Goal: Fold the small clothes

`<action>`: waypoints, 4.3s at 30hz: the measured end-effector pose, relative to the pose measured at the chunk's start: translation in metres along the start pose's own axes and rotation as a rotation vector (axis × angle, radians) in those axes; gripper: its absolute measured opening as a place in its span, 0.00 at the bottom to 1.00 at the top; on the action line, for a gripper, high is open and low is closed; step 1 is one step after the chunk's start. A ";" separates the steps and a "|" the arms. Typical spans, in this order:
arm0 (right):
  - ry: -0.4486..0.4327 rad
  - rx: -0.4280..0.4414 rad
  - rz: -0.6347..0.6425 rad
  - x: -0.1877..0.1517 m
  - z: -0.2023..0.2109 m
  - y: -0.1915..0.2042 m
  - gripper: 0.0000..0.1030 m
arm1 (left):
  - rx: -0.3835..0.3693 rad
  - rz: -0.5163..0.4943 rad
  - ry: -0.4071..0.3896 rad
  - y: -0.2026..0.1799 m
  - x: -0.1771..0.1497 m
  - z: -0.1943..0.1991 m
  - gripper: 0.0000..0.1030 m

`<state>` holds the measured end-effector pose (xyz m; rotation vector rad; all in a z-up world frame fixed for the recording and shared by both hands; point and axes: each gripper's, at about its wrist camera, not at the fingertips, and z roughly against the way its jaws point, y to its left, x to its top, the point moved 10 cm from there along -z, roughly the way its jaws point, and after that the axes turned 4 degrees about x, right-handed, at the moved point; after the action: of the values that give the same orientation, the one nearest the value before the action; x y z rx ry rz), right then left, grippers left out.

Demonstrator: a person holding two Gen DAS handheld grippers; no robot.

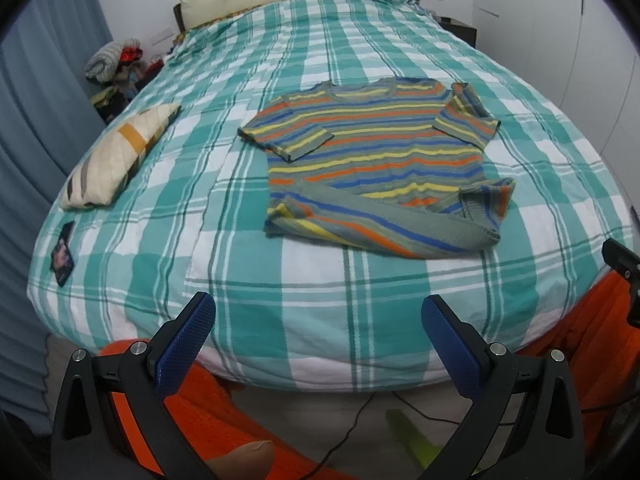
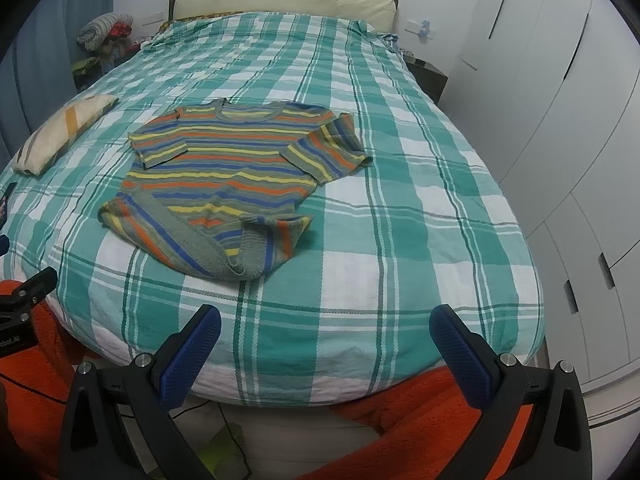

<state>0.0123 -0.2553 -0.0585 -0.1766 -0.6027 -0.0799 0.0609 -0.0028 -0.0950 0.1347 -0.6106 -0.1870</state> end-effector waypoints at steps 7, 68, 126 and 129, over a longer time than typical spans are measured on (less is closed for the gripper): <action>0.006 -0.029 0.001 -0.001 -0.002 -0.003 1.00 | -0.030 0.010 0.011 -0.004 -0.002 -0.001 1.00; 0.036 0.121 -0.022 0.004 -0.067 -0.023 1.00 | 0.062 0.171 0.082 0.066 -0.017 -0.026 1.00; 0.099 0.310 0.126 0.062 -0.154 0.071 0.52 | -0.070 -0.025 0.155 -0.004 -0.029 -0.105 0.99; 0.294 0.350 0.185 0.019 -0.186 0.078 0.08 | -0.025 0.003 0.163 0.019 -0.038 -0.109 0.99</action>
<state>0.1410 -0.2138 -0.2093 0.1189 -0.2978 0.1765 0.0963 0.0318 -0.2005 0.1234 -0.4459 -0.1791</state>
